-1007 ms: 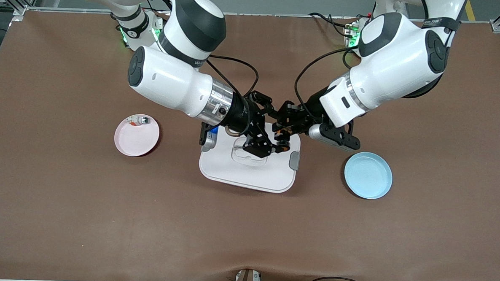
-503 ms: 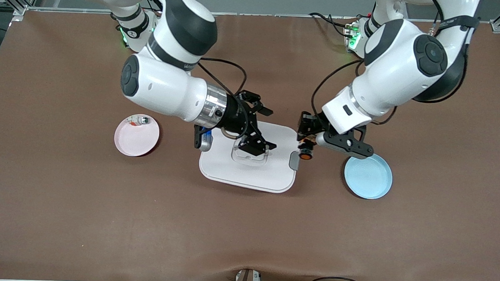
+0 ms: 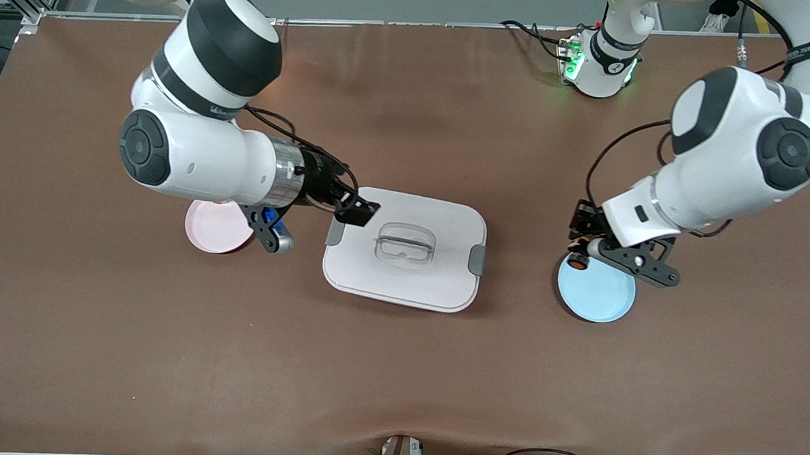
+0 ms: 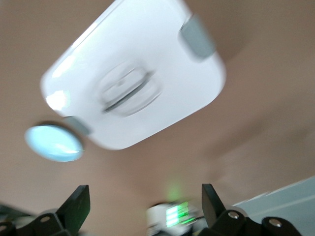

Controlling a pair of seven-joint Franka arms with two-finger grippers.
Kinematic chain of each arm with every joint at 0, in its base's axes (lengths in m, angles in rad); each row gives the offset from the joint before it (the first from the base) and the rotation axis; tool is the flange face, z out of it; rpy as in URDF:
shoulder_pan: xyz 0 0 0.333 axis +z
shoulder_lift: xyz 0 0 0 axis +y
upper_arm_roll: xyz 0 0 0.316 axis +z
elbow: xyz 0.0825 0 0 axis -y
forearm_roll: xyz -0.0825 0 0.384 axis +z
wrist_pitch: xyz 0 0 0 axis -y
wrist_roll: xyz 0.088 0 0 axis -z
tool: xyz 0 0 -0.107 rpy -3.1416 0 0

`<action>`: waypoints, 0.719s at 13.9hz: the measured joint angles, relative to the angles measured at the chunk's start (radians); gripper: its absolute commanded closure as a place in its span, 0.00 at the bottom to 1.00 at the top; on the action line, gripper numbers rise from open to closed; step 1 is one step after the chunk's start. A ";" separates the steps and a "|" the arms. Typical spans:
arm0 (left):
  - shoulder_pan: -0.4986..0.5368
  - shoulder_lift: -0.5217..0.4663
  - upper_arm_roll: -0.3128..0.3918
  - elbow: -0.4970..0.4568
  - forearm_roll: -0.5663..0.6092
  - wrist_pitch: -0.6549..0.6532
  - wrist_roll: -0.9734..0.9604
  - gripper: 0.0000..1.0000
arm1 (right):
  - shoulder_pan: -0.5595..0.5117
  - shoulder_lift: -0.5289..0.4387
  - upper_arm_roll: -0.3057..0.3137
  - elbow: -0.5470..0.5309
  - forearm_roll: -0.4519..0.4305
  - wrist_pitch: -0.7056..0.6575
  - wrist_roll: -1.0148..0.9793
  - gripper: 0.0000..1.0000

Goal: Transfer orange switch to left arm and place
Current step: 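Open the right gripper and withdraw while the left gripper carries the switch, then lower the switch with the left gripper onto the light-blue plate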

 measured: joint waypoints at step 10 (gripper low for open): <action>0.142 0.015 0.002 -0.164 0.154 0.083 0.575 1.00 | -0.149 -0.066 -0.004 -0.010 -0.396 -0.274 -0.677 0.00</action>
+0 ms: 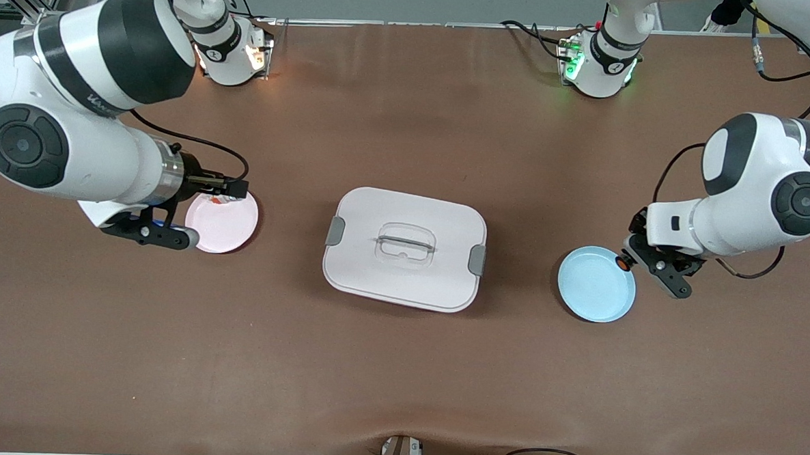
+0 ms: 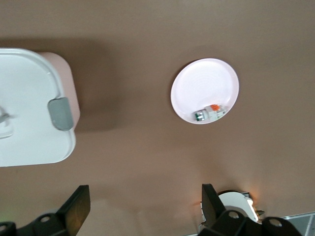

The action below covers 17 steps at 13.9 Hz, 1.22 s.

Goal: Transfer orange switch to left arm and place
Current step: 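Lower the switch with the left gripper onto the light-blue plate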

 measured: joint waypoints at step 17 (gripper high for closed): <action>0.070 0.204 -0.004 -0.135 0.031 0.411 0.835 1.00 | -0.280 -0.031 -0.003 -0.003 -0.164 -0.106 -0.545 0.00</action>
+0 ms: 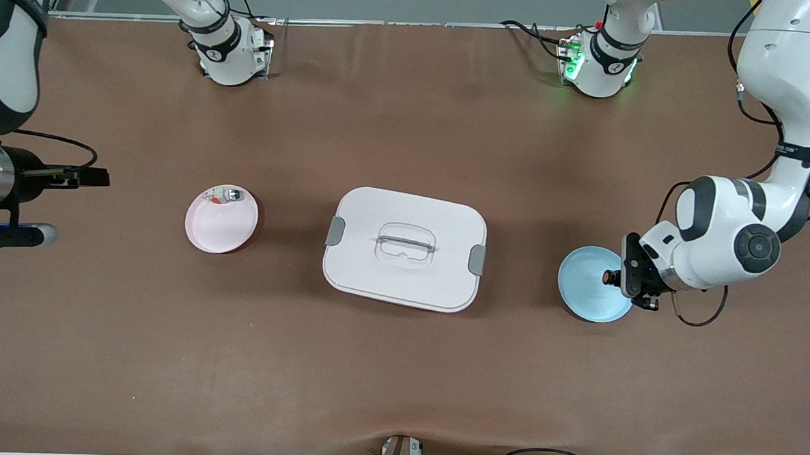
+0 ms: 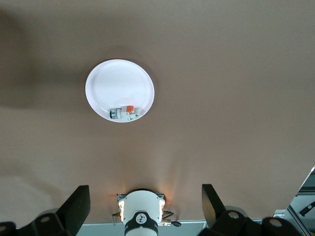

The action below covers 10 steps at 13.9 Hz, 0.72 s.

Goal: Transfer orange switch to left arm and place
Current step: 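Lower the switch with the left gripper onto the light-blue plate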

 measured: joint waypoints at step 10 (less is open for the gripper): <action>-0.010 0.027 -0.002 -0.118 0.022 0.194 0.010 1.00 | -0.017 -0.007 -0.003 0.004 -0.007 0.000 0.018 0.00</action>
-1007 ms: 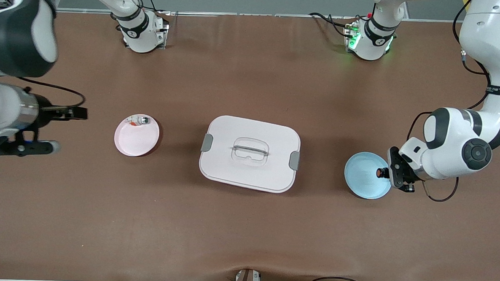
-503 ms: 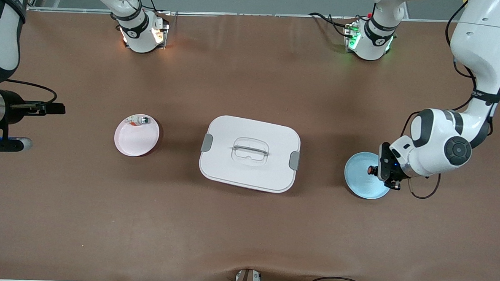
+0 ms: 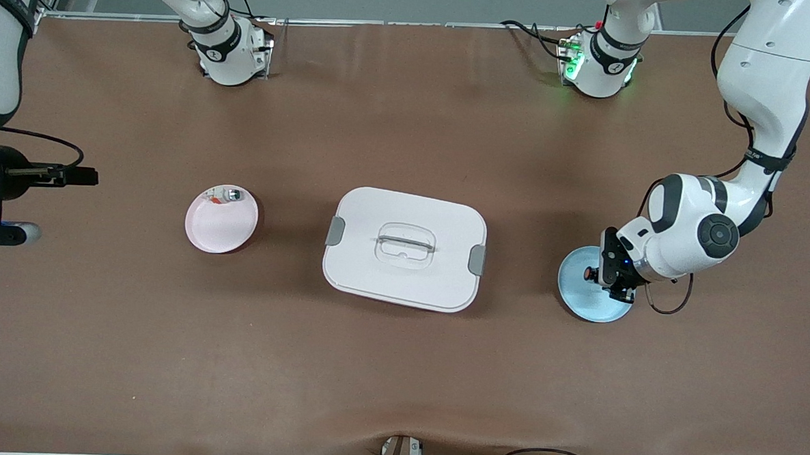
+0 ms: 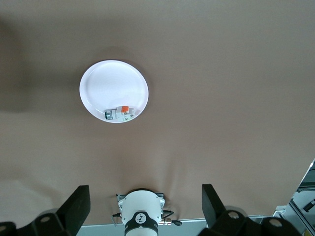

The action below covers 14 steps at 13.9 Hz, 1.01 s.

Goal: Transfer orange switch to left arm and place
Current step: 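Lower the switch with the left gripper onto the light-blue plate, then open the left gripper to release the switch on the plate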

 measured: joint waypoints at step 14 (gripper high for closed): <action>0.008 0.028 0.001 -0.007 0.030 0.071 -0.118 0.00 | -0.006 -0.187 0.001 -0.163 0.058 0.136 0.031 0.00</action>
